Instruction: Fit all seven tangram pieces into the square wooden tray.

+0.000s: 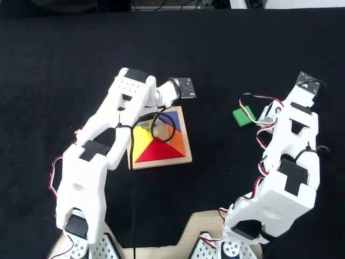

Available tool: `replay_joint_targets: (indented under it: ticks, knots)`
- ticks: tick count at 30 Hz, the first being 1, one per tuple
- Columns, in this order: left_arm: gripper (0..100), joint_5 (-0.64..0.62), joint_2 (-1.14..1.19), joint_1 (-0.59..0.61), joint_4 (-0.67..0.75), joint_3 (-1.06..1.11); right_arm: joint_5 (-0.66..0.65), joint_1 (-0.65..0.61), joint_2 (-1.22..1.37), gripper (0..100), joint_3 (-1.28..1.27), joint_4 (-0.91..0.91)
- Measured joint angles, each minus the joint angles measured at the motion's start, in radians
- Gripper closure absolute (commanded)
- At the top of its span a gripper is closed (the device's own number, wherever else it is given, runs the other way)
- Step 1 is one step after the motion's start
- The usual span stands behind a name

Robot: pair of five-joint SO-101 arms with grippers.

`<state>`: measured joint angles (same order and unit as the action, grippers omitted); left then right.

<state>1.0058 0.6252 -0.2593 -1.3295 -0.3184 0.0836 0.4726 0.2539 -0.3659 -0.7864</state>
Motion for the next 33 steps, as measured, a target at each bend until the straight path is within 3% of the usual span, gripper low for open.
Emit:
replay_joint_targets:
  ticks: [6,18,30,33]
  knots:
    - [97,0.051,-0.005,0.000,0.000,0.006,0.000,0.000,0.000,98.7,0.000,0.000]
    - [97,0.055,-0.015,-0.002,-0.021,-0.028,0.000,0.000,0.000,98.7,0.000,0.000]
    - [97,0.054,-0.014,0.003,-0.238,-0.226,0.000,0.000,0.000,98.7,0.000,0.000]
    - [89,0.054,-0.014,0.003,-0.272,-0.238,0.000,0.000,0.000,98.7,0.000,0.000]
